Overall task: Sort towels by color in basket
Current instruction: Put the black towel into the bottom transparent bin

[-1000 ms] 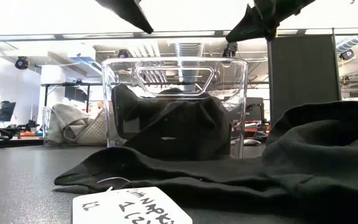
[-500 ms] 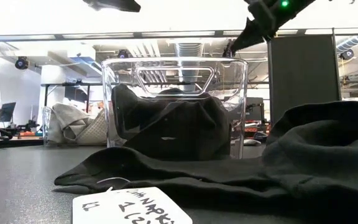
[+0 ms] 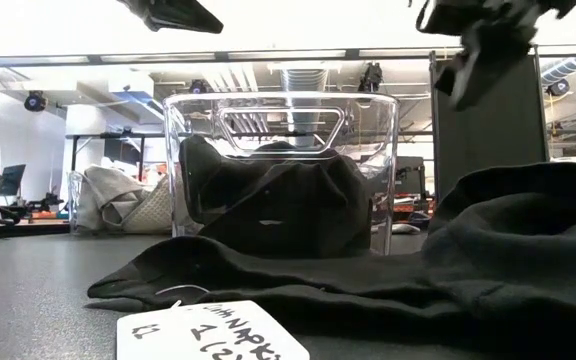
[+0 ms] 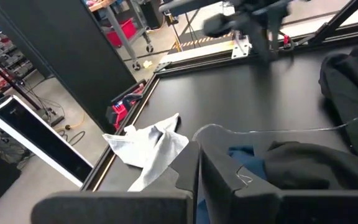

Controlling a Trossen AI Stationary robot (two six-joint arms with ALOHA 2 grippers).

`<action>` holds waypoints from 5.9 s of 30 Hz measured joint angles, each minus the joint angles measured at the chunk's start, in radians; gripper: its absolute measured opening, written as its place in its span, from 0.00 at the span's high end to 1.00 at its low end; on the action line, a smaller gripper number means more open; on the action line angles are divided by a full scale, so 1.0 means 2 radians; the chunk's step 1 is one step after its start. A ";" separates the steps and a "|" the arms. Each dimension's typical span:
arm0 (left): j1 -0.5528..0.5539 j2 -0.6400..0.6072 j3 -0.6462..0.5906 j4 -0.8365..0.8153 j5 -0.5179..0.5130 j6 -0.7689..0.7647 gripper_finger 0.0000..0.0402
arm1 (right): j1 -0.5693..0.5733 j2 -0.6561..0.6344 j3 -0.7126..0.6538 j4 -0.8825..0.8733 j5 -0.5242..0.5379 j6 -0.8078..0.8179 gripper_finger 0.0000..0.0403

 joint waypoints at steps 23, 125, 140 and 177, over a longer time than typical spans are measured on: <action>0.000 0.000 0.000 0.004 0.000 -0.001 1.00 | 0.198 0.113 -0.009 -0.093 0.007 0.309 0.36; 0.032 0.234 0.140 0.262 0.176 0.139 1.00 | 0.222 -0.040 0.107 0.301 0.371 -0.379 0.98; 0.037 0.125 0.205 0.076 0.173 0.109 1.00 | 0.216 -0.074 0.110 0.187 0.431 -0.283 0.98; 0.056 0.230 0.259 0.093 0.263 0.056 0.30 | 0.167 0.090 0.107 0.406 0.390 -0.262 0.98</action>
